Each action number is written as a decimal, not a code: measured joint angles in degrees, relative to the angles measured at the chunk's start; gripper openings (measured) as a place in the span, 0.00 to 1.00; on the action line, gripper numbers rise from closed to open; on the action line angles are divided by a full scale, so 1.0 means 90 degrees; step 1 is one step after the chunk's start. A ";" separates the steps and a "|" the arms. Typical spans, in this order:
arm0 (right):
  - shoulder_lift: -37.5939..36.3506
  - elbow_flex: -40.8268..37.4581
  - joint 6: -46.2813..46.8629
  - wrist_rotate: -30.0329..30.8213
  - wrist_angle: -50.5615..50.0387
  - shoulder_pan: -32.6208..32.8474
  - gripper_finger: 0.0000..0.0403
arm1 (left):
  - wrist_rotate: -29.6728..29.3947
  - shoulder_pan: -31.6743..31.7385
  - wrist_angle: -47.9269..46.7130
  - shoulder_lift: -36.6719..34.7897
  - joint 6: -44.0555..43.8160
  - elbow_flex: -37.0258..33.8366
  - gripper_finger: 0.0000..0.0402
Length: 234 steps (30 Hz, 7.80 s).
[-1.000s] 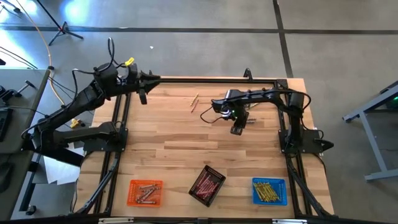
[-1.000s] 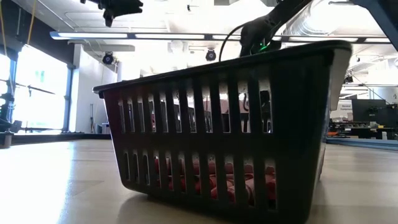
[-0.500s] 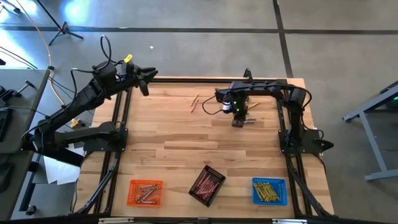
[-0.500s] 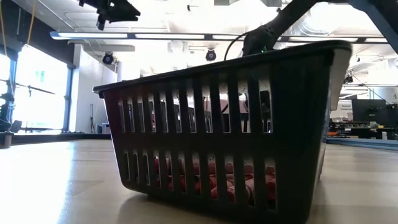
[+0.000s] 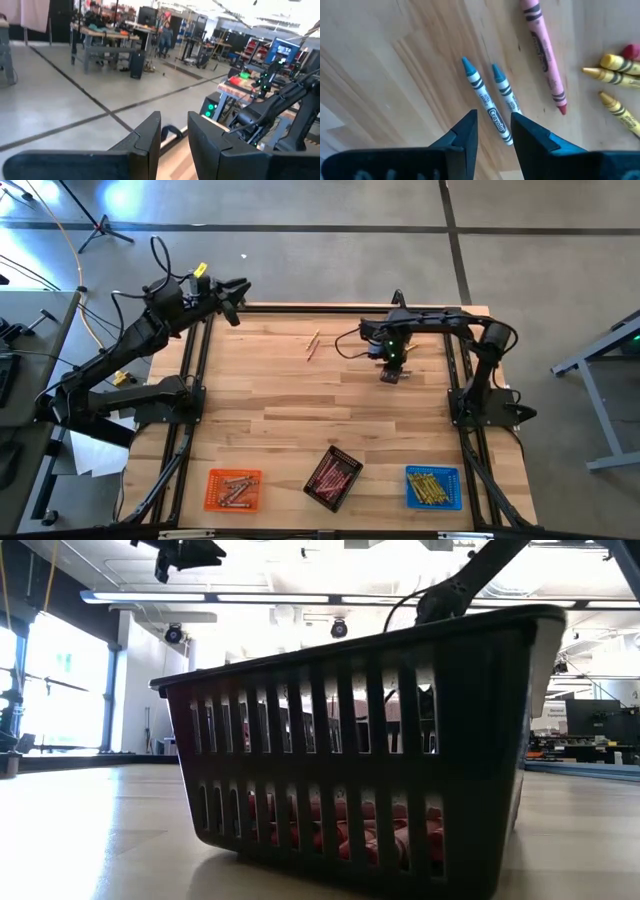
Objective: Sort crayons
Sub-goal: Put the gray crayon into the orange bin
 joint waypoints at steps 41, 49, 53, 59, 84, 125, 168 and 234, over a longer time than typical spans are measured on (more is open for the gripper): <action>-0.0279 -0.0457 0.0647 -0.1084 0.0703 0.0026 0.01 | 0.0008 -0.0002 0.0119 -0.0002 -0.0256 0.0000 0.21; -0.0948 0.0334 0.1772 -0.1367 0.1385 0.0487 0.02 | -0.0006 0.0039 0.0121 0.0096 -0.0024 0.0000 0.21; -0.1022 0.0830 0.2650 -0.1383 0.2515 0.1049 0.02 | 0.0139 0.0036 0.0072 0.0238 -0.0069 0.0000 0.21; -0.0925 0.1412 0.3203 -0.1290 0.4613 0.2134 0.01 | 0.0455 0.0036 -0.0119 0.0294 0.0232 0.0000 0.21; 0.1436 0.2043 0.4963 0.1542 0.9895 0.5649 0.01 | 0.0406 -0.0367 0.0365 0.0301 -0.3292 0.0000 0.21; 0.4007 0.6455 0.4786 -0.0599 0.5364 0.5169 0.11 | 0.0986 -0.1345 0.2754 0.0299 -0.4076 0.0002 0.21; -0.2136 -0.1423 0.2394 0.0979 0.0993 0.0585 0.44 | 0.1354 -0.1205 0.2593 0.0028 0.0914 0.0002 0.21; -0.1488 -0.2190 0.2428 -0.1414 0.2223 -0.0899 0.03 | 0.0011 -0.1207 0.2129 -0.0019 0.0594 0.0000 0.21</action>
